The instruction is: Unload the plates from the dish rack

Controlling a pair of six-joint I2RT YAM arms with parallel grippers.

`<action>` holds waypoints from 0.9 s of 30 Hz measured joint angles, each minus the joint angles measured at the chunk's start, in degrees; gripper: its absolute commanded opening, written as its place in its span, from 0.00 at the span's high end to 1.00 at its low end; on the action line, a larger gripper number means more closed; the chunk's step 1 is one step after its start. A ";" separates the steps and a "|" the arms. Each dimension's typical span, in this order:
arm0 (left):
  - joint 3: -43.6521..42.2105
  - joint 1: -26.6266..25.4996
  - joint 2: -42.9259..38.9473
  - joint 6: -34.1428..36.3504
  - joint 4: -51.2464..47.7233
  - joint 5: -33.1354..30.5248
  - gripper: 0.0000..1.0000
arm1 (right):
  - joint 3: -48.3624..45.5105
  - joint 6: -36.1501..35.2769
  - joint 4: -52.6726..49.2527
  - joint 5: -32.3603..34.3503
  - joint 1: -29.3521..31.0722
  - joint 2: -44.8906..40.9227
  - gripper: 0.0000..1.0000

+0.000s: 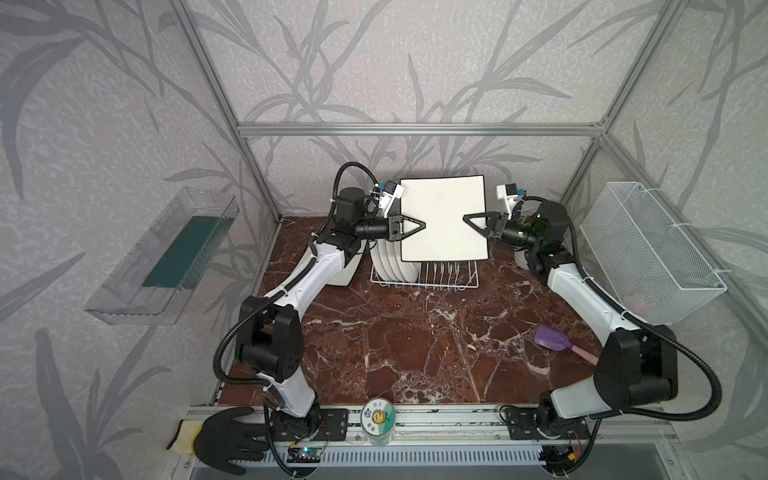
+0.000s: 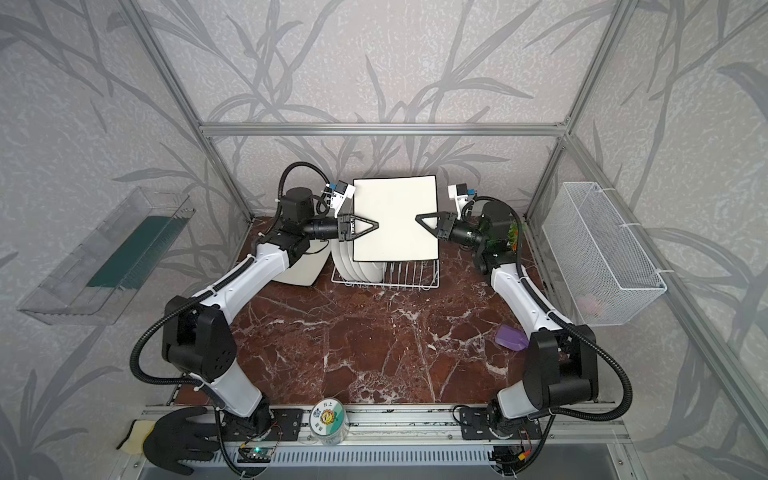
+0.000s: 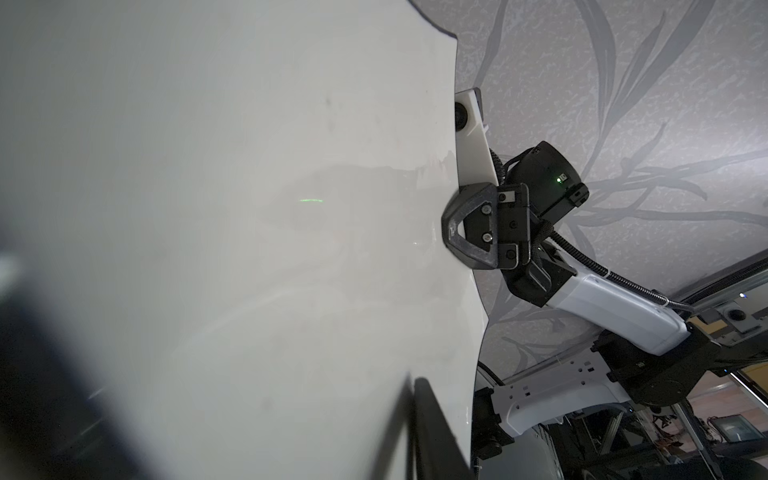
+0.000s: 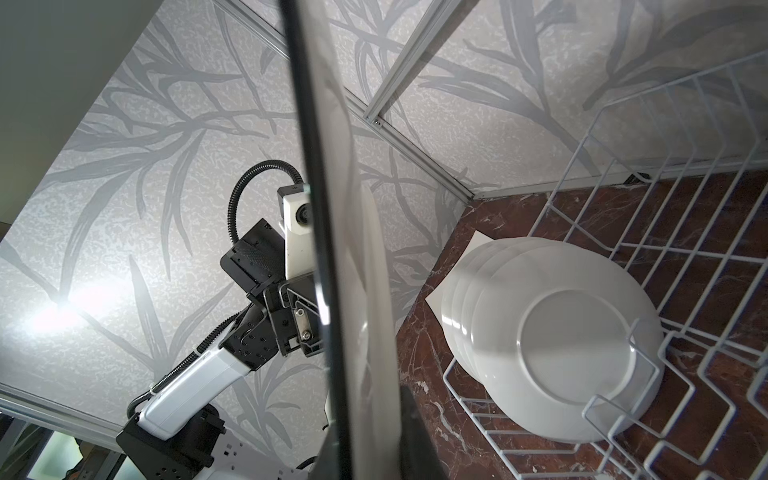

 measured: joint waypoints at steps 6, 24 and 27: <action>0.02 0.09 0.00 0.70 -2.58 -0.55 1.00 | -0.31 0.59 0.09 -0.52 0.00 0.85 0.83; -1.25 2.54 0.22 -5.03 -0.15 -2.03 1.00 | -0.31 -0.72 -3.96 5.18 0.11 2.12 0.55; -1.64 2.62 0.22 -5.88 0.50 -2.34 1.00 | -0.17 -0.72 -4.22 5.53 0.11 2.32 0.55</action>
